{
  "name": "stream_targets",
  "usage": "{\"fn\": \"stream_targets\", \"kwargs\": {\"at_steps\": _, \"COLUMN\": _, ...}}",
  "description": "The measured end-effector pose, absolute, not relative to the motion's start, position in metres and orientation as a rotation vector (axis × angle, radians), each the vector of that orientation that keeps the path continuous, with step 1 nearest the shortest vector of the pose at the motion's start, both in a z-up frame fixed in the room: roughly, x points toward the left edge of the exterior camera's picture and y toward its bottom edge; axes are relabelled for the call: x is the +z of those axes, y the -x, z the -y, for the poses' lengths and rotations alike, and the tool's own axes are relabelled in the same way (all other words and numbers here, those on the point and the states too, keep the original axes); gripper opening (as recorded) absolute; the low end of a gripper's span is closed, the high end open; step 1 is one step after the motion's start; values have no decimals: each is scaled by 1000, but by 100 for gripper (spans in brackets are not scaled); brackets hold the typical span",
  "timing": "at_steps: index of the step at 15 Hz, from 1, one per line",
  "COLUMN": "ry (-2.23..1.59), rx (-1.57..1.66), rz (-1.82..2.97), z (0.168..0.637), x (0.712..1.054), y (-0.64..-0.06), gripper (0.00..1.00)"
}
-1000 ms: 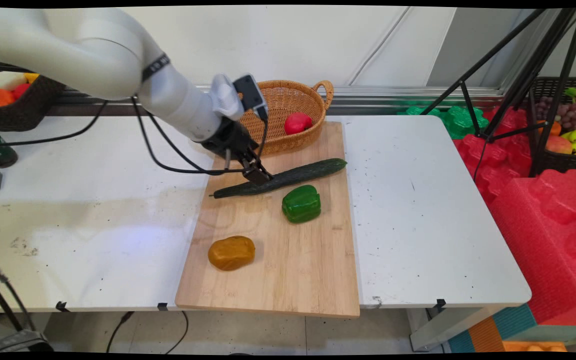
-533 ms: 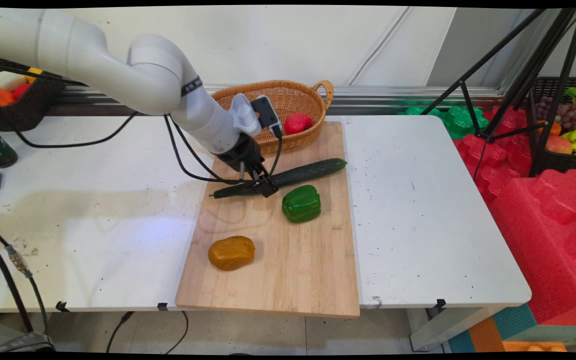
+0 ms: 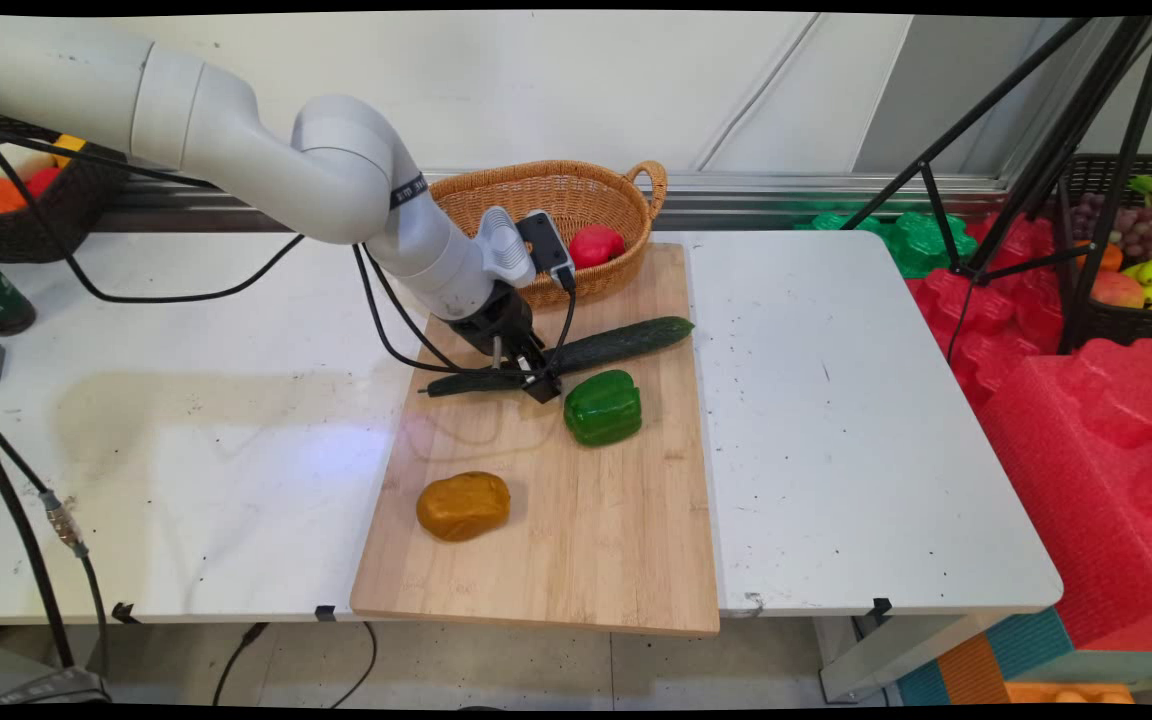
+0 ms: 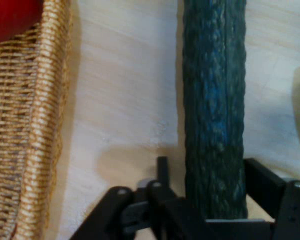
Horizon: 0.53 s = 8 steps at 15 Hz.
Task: Pick up the cucumber from the cutting board, then place the picked object in the vegetable basket
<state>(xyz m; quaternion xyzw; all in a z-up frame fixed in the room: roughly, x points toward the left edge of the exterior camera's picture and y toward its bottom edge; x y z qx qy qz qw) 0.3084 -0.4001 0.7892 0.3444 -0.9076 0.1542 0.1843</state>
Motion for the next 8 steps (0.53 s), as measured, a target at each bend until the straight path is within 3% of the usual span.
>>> {"fn": "stream_targets", "kwargs": {"at_steps": 8, "ry": -904, "rx": 456, "rz": 2503, "z": 386, "x": 823, "y": -313, "gripper": 0}}
